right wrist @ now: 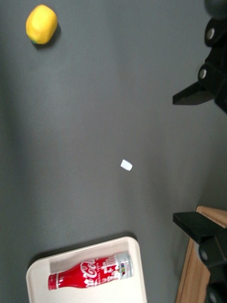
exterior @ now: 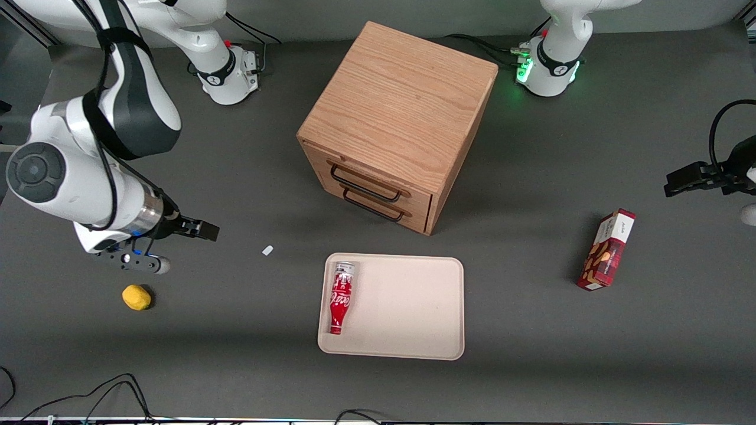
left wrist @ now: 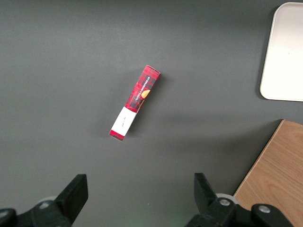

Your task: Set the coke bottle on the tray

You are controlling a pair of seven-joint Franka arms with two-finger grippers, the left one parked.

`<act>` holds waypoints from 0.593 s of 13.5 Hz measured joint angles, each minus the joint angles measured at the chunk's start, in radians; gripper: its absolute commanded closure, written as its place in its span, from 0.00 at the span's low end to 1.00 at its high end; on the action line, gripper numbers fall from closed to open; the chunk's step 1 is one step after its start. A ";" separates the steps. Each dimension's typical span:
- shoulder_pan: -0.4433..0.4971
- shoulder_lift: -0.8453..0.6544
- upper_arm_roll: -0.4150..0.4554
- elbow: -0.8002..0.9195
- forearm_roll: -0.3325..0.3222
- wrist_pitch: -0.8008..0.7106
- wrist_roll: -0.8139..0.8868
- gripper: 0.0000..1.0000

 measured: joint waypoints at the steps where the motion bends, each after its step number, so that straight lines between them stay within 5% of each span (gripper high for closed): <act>1: -0.014 -0.011 -0.001 0.001 0.000 -0.014 -0.042 0.00; 8: -0.100 -0.077 -0.002 0.072 -0.001 -0.131 -0.174 0.00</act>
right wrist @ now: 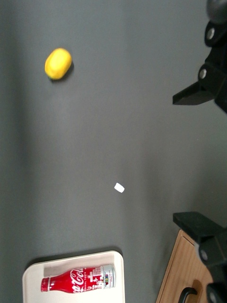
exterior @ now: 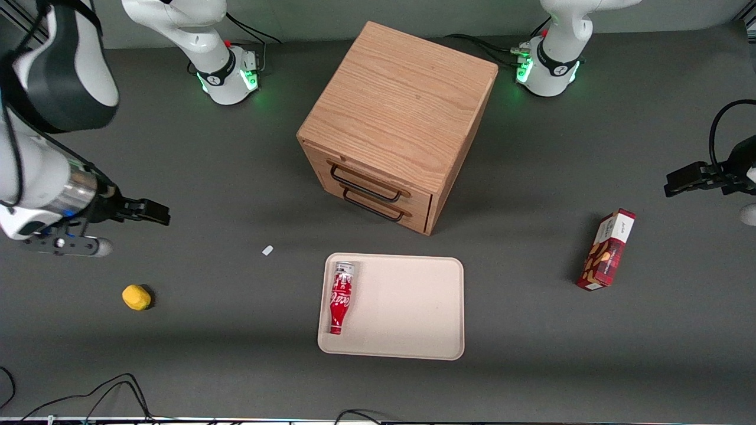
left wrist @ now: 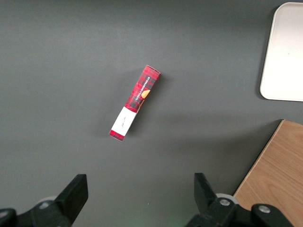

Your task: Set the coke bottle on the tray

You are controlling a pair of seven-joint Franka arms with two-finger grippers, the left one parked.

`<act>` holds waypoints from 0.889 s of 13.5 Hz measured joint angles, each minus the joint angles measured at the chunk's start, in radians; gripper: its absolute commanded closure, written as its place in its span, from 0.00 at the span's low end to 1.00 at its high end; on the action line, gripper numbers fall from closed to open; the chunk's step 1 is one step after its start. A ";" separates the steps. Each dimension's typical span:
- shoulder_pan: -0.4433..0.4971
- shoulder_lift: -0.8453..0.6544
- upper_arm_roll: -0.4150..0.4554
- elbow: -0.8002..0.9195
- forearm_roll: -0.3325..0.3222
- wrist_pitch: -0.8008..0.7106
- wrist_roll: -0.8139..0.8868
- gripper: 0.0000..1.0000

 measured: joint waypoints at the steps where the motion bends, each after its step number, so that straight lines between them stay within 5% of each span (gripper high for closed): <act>1: -0.012 -0.006 0.000 0.025 0.000 -0.027 -0.009 0.00; 12: -0.032 -0.016 -0.002 0.173 -0.011 -0.266 -0.104 0.00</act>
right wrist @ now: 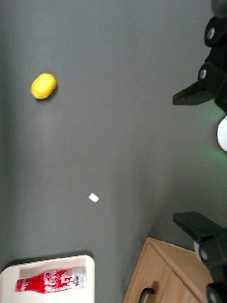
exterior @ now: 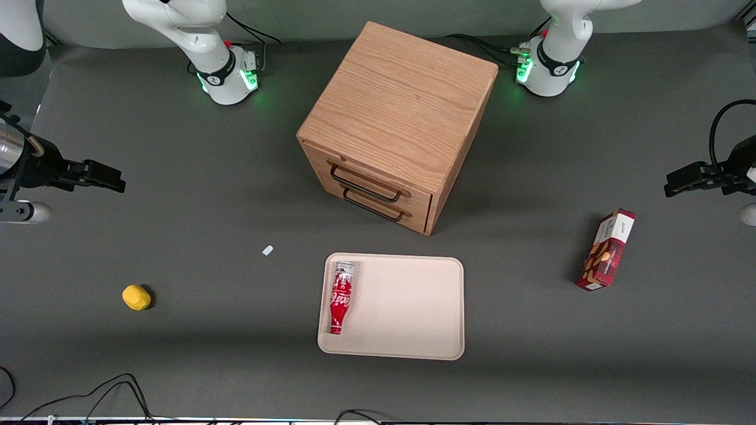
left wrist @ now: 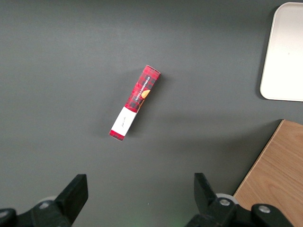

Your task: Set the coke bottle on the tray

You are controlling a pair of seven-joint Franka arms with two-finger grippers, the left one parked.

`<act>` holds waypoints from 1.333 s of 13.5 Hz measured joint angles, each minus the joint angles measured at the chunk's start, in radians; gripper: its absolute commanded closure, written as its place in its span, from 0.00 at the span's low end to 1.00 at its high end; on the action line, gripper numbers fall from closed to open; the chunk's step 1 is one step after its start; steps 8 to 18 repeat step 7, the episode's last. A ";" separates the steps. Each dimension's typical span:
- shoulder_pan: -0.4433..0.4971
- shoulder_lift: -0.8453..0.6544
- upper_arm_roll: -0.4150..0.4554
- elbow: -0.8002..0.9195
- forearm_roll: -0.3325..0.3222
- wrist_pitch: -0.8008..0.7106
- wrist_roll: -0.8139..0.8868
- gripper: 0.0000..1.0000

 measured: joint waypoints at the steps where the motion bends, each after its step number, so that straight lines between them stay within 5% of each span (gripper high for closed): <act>1: 0.000 -0.002 -0.001 0.002 -0.001 -0.013 -0.003 0.00; 7: 0.064 -0.004 -0.082 0.005 -0.001 -0.017 -0.009 0.00; 18: 0.064 -0.004 -0.082 0.005 -0.001 -0.017 -0.009 0.00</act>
